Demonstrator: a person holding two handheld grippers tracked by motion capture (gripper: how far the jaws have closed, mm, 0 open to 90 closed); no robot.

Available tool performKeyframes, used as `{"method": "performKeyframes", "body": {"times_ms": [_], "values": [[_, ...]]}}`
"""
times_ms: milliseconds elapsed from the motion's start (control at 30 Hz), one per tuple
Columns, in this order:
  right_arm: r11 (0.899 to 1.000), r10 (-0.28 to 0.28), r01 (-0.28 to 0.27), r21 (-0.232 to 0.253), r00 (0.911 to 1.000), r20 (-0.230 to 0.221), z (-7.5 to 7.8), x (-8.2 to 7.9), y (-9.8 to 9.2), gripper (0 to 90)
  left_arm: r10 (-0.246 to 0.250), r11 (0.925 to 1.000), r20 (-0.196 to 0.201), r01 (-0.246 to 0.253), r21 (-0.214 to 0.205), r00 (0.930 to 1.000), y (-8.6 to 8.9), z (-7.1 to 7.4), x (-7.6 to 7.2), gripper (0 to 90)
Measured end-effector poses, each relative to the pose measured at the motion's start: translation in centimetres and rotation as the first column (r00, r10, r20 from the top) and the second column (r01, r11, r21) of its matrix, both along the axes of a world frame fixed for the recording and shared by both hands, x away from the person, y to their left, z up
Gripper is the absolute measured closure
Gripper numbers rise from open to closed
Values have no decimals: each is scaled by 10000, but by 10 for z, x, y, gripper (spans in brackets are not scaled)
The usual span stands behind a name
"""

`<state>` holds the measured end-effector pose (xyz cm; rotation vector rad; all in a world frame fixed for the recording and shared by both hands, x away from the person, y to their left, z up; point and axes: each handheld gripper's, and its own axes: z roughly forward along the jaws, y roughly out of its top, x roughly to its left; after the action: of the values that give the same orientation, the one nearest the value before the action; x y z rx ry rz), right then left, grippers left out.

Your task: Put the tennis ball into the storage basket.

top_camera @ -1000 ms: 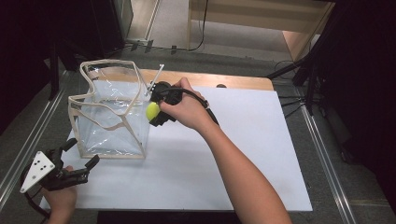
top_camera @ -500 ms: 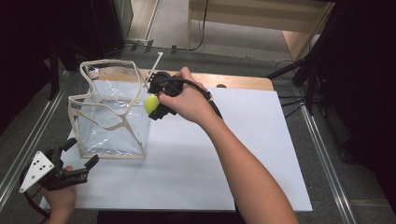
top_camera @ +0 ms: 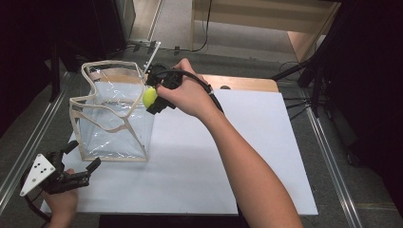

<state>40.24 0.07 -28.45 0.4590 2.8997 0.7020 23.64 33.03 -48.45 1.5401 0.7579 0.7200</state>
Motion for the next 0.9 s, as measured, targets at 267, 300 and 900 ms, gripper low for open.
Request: {"method": "performKeyframes", "body": {"times_ms": [267, 300, 900], "values": [[9997, 128, -130, 213, 9999, 110, 9, 5, 10, 240, -1, 10000, -10, 1, -15, 10000, 0, 0, 0, 53], [9997, 87, -89, 238, 9999, 76, 9, 5, 11, 240, -2, 10000, -9, 2, -16, 10000, 0, 0, 0, 54], [9984, 320, -329, 449, 9993, 208, 18, 12, 36, 240, -22, 10000, -9, 22, 1, 10000, 0, 0, 0, 54]]}}
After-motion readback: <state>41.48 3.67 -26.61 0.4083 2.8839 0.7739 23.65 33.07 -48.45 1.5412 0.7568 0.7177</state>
